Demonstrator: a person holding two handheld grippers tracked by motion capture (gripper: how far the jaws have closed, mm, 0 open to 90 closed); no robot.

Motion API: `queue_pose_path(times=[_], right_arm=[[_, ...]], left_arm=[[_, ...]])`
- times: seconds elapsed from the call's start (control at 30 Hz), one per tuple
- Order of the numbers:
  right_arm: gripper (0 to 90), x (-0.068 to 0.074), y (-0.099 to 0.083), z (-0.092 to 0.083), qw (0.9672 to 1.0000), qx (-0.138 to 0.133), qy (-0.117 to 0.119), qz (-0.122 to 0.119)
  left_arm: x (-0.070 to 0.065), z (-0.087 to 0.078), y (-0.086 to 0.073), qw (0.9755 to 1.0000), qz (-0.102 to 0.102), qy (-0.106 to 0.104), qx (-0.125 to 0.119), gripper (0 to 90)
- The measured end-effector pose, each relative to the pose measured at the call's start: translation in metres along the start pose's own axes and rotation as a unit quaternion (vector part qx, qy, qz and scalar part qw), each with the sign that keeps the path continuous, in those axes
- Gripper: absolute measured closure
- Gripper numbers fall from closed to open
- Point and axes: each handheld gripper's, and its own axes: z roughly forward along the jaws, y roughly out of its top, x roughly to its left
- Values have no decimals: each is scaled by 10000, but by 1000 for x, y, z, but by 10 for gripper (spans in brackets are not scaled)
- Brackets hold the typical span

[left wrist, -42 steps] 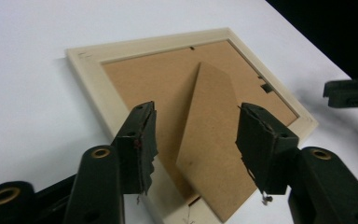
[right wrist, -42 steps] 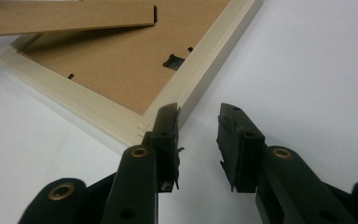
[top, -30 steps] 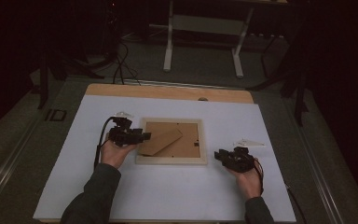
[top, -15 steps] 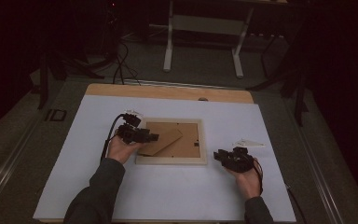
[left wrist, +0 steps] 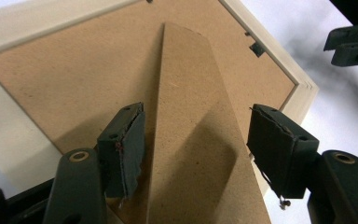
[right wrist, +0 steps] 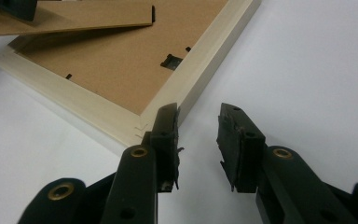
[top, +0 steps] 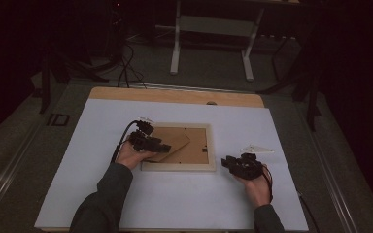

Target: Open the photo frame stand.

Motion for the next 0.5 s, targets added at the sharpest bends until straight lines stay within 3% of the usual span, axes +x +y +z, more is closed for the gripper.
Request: queue_pose_path(times=[0.2, 0.5], right_arm=[[675, 0, 0, 1, 10000, 11, -4, 2], [675, 1, -1, 4, 10000, 66, 8, -27]], left_arm=[[-2, 6, 1, 9996, 184, -38, 231, 371], [-3, 11, 2, 9991, 265, 21, 324, 392]])
